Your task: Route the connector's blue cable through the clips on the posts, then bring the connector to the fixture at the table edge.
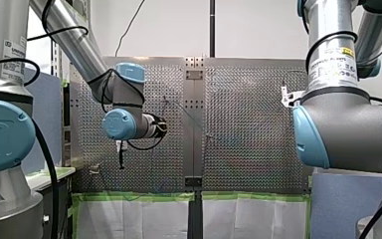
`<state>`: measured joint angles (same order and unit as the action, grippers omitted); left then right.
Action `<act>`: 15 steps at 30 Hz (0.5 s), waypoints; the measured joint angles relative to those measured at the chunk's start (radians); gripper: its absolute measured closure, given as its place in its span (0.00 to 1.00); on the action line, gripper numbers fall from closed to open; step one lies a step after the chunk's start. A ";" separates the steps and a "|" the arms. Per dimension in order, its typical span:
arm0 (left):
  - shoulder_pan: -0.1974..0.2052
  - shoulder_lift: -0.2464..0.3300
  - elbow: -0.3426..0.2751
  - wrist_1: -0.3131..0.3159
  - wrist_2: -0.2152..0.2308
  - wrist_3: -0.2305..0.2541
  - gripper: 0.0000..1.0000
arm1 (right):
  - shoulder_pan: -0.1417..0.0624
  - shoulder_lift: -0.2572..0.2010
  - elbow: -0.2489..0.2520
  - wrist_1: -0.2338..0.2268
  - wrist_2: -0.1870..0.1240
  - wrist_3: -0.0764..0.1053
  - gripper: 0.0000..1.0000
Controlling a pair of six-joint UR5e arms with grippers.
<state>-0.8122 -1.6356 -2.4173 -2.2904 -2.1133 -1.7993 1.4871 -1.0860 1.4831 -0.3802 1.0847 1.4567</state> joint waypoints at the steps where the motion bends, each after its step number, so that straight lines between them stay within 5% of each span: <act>1: 0.000 0.000 0.000 0.000 0.000 0.000 0.00 | 0.000 0.000 0.000 -0.001 0.000 0.001 1.00; 15: -0.003 0.000 0.000 -0.002 -0.003 0.000 0.00 | -0.006 0.004 0.000 -0.035 -0.005 0.015 1.00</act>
<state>-0.8149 -1.6357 -2.4173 -2.2920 -2.1159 -1.7993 1.4812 -1.0824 1.4828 -0.4156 1.0801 1.4720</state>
